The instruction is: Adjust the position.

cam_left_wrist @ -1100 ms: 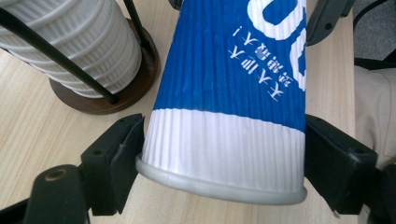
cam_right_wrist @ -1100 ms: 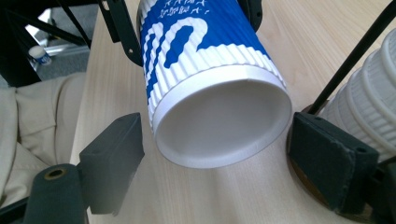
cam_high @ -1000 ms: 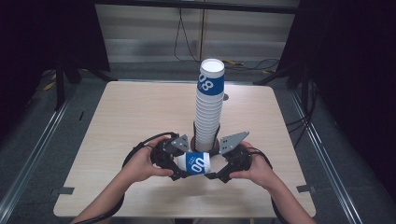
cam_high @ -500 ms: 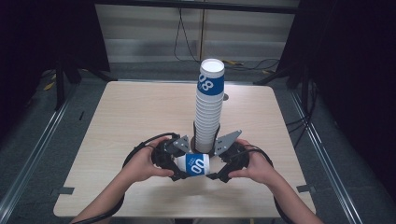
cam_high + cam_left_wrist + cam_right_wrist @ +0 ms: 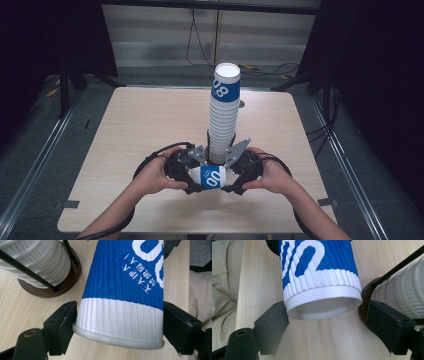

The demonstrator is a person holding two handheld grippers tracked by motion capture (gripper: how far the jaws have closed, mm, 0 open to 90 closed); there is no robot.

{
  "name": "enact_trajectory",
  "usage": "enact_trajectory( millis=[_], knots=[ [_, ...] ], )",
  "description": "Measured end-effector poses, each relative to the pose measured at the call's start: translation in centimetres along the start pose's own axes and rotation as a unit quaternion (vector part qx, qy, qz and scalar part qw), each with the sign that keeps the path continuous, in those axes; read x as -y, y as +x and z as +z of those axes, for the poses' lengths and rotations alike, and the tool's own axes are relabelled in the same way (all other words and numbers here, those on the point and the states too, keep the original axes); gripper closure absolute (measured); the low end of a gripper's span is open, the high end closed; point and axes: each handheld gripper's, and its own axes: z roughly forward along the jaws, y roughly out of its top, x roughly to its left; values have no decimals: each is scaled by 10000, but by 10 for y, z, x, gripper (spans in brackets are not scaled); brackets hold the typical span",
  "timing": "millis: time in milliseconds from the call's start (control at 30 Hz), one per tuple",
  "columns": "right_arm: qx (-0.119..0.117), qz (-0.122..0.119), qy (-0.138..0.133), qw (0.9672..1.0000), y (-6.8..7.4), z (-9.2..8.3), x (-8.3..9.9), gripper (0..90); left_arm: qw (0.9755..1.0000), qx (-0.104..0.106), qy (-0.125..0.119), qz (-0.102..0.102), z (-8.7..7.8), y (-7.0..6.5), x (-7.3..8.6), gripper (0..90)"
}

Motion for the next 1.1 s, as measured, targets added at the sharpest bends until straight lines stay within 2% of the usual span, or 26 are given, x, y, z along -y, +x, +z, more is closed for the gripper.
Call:
enact_trajectory(
  millis=[67,200,600,633,900,933,1100],
  knots=[
    [40,-117,79,9999,0,0,-1,170,10000,-6,-4,-2,0,0,0,190],
    [56,-98,219,9997,1,1,-4,172,10000,29,9,-36,2,-1,0,189],
    [-9,-280,315,9991,3,8,-9,187,10000,64,-16,-36,1,-2,-3,189],
    [-3,-280,332,9991,3,8,-9,189,10000,48,-16,12,1,-1,-3,189],
    [-28,-323,304,9990,4,11,-10,246,10000,39,-59,-33,0,-2,-4,189],
    [-23,-371,281,9989,5,10,-10,298,10000,33,-56,-34,-1,-1,-3,188],
    [-38,-375,212,9991,6,10,-9,304,10000,17,-70,-15,-1,-1,-2,186]
  ],
)
